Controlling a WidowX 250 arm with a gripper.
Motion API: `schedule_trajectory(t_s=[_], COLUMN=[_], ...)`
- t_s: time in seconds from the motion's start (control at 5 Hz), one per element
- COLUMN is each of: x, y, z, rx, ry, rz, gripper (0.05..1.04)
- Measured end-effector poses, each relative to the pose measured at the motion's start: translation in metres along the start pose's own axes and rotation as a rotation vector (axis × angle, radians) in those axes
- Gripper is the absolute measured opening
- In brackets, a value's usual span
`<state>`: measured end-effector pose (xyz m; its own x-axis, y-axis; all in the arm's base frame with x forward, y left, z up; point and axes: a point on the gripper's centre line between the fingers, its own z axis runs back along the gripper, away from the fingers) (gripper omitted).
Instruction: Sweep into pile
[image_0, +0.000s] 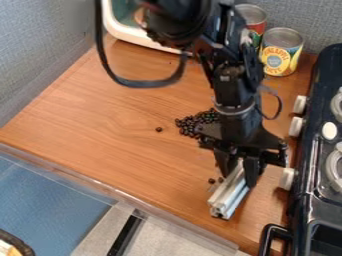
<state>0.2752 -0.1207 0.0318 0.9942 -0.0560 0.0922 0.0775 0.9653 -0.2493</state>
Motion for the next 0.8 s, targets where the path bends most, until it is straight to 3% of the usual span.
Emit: schedule_trajectory(t_s=[0.4, 0.8], x=[0.018, 0.025], y=[-0.003, -0.004], z=[-0.002, -0.014], rx=[-0.008, -0.016], ry=[-0.045, -0.036], rz=[0.055, 0.102], gripper=[0.367, 0.367])
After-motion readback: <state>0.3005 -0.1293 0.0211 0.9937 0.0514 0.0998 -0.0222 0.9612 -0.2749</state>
